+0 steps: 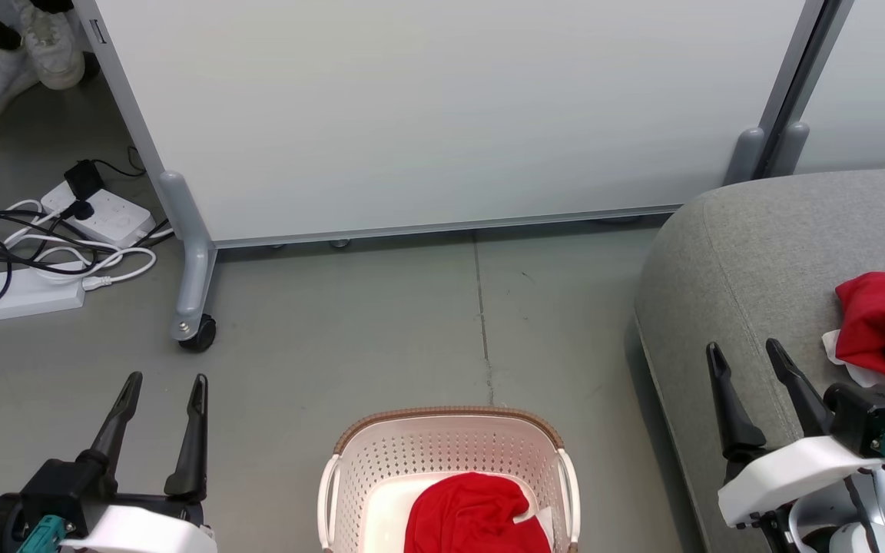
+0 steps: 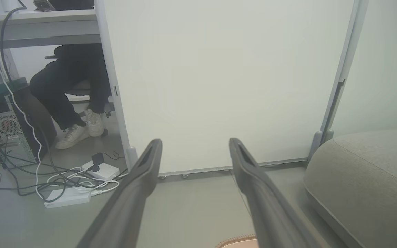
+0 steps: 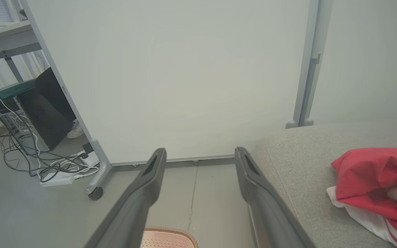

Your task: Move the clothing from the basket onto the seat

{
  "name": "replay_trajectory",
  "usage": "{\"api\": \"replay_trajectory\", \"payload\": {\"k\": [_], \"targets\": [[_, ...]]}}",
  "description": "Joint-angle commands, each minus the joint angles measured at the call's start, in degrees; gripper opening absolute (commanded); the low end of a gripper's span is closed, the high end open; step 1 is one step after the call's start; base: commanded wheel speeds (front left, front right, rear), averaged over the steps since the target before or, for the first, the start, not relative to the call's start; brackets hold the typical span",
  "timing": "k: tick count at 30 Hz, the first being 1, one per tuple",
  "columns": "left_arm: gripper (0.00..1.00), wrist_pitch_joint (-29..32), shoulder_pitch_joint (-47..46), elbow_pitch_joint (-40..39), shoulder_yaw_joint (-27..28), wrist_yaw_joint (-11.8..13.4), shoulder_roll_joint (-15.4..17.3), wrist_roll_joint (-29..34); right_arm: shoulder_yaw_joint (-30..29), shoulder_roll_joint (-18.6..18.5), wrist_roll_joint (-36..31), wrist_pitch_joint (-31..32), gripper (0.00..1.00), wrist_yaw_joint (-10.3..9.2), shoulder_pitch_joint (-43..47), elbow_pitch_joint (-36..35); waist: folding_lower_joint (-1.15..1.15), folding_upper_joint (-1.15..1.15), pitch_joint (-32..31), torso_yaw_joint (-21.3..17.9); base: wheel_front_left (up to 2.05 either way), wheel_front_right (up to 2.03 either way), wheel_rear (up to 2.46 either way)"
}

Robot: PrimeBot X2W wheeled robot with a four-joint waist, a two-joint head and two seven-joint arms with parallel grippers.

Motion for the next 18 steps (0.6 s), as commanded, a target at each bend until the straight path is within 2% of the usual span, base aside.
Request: {"api": "replay_trajectory", "payload": {"k": [1, 18], "targets": [[1.0, -0.28, 0.75, 0.58, -0.09, -0.35, 0.17, 0.34, -0.08, -0.25, -0.03, 0.01, 1.0, 0.09, 0.74, 0.3, 0.0, 0.0, -0.17, -0.07, 0.0, 0.0, 0.0], [1.0, 0.08, -0.44, 2.87, -0.83, -0.15, 0.48, 0.09, 0.18, -0.25, 0.03, 0.24, 1.0, 0.09, 0.91, 0.3, 0.0, 0.0, -0.48, 0.4, 0.0, 0.0, 0.0]]}}
